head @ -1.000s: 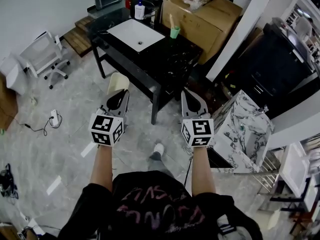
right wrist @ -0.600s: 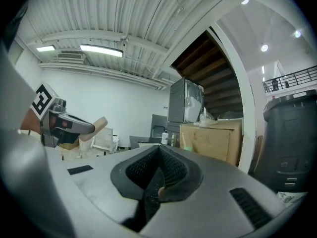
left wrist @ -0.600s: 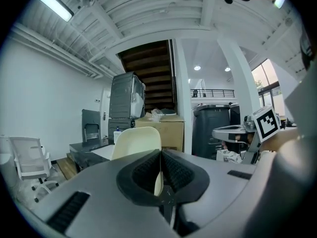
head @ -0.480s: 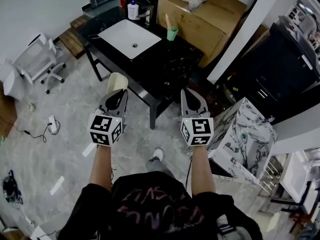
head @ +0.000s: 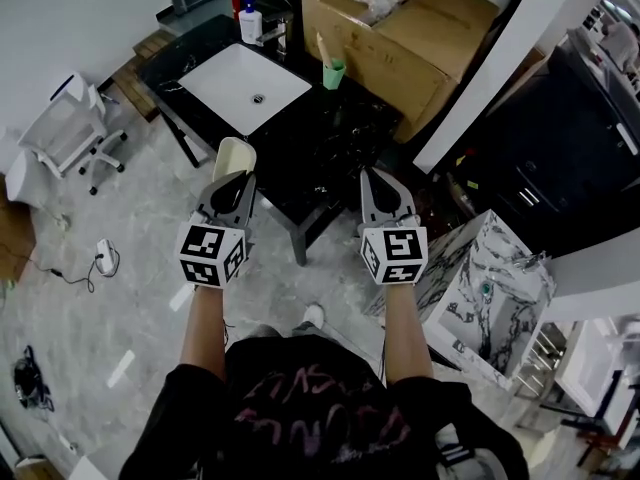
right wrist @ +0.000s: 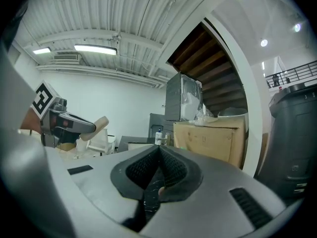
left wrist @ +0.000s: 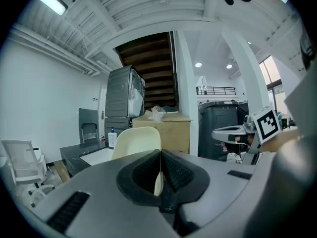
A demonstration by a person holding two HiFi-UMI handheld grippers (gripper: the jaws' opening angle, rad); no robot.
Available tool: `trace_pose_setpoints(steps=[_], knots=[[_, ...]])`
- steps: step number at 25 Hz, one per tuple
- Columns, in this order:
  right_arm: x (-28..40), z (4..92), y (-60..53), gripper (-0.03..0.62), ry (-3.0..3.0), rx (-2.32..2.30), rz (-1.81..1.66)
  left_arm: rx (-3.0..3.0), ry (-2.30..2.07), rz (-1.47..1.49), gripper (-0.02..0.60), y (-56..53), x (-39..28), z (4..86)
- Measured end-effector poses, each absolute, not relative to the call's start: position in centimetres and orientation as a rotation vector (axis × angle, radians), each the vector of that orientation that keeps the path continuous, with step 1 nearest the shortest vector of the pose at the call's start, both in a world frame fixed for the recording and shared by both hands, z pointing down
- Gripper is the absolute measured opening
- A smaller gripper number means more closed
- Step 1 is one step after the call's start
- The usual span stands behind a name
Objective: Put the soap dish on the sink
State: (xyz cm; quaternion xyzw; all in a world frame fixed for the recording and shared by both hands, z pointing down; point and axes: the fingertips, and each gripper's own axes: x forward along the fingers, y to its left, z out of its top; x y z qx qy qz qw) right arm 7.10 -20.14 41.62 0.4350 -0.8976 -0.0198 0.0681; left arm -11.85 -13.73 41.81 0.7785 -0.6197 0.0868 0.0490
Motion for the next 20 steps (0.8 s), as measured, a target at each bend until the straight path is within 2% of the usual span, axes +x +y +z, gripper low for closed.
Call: trace_pose_setpoints(steps=[20], knots=[[4.2, 41.7, -29.7, 0.012, -2.624, 1.457, -0.03, 2.457, -1.75, 0.242, 0.021, -25.3, -15.2, 42.7]])
